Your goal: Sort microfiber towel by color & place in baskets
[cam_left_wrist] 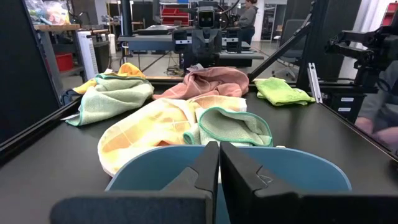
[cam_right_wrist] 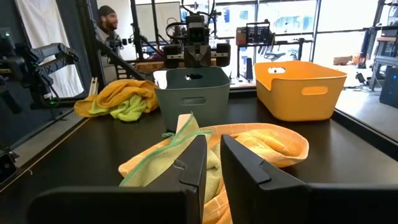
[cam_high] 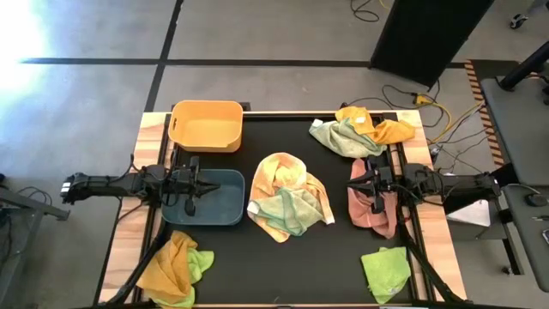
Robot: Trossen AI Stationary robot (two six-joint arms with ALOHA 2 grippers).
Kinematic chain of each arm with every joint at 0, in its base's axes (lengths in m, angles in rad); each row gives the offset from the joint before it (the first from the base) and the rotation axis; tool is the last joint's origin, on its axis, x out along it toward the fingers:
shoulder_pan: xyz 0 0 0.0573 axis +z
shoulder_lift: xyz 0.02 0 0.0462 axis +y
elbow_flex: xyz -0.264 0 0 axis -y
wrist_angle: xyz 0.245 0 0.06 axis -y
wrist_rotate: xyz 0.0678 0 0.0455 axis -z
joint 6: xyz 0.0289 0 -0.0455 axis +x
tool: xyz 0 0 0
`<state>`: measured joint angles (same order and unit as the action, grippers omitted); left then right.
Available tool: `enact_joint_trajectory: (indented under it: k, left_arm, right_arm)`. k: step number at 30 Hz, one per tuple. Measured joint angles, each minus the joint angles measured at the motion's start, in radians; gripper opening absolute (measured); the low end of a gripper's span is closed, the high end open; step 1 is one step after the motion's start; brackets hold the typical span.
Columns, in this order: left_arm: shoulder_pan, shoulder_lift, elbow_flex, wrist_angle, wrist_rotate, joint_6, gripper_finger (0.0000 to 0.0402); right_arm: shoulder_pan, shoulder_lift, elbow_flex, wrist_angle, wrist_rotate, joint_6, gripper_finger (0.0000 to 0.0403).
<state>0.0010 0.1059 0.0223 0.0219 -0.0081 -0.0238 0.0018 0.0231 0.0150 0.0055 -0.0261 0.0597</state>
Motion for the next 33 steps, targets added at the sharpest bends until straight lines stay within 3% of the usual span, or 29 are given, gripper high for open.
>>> enact_joint_trajectory:
  k: [18, 22, 29, 33]
  left_arm:
    - [0.0, 0.0, 0.0, 0.0, 0.0, 0.0, 0.0]
    - [0.0, 0.0, 0.0, 0.0, 0.0, 0.0, 0.0]
    - [0.0, 0.0, 0.0, 0.0, 0.0, 0.0, 0.0]
    - [0.0, 0.0, 0.0, 0.0, 0.0, 0.0, 0.0]
  right_arm:
    - [0.0, 0.0, 0.0, 0.0, 0.0, 0.0, 0.0038]
    - [0.0, 0.0, -0.001, 0.093, 0.0, -0.019, 0.0038]
    - [0.0, -0.002, -0.001, 0.409, 0.002, 0.3, 0.0038]
    - [0.008, 0.044, -0.001, 0.489, 0.097, 0.403, 0.0038]
